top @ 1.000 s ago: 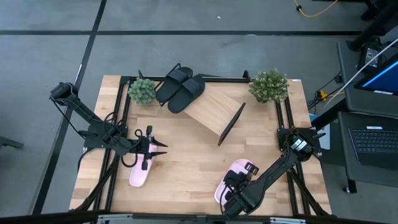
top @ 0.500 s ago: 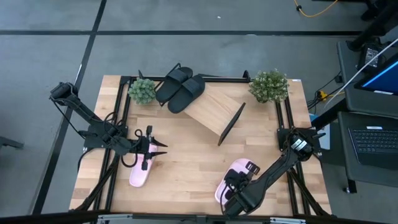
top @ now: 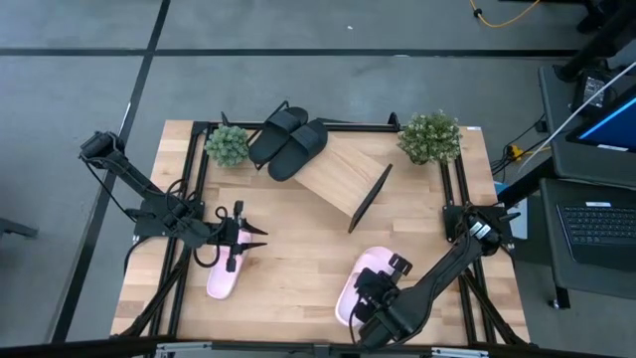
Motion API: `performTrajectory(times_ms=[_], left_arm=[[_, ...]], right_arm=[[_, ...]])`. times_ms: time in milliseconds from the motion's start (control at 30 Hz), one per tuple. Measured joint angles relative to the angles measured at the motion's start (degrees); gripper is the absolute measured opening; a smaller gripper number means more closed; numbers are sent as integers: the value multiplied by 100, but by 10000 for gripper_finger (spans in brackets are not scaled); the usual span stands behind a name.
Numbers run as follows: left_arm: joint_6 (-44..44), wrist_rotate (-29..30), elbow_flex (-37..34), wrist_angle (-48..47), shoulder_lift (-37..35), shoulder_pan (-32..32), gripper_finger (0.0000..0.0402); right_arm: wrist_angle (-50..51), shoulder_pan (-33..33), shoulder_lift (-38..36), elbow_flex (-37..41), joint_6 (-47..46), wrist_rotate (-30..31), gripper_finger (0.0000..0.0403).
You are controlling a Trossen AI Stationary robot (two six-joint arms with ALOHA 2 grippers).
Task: Pick and place slides into the shelf
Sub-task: Put the left pink slide on the shelf
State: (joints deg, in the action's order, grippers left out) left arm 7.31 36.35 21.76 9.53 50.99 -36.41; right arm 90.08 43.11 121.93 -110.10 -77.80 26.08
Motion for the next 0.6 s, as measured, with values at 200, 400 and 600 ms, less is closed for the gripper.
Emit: performTrajectory(times_ms=[200, 400, 600], left_arm=[[0, 1, 0, -3, 2, -2, 110], [2, 1, 0, -1, 2, 1, 110], [2, 1, 0, -1, 2, 0, 110]], right_arm=[[-3, 0, -4, -292, 182, 455, 0], [-5, -117, -6, -452, 656, 1013, 0], [-161, -390, -11, -660, 1517, 1330, 0]])
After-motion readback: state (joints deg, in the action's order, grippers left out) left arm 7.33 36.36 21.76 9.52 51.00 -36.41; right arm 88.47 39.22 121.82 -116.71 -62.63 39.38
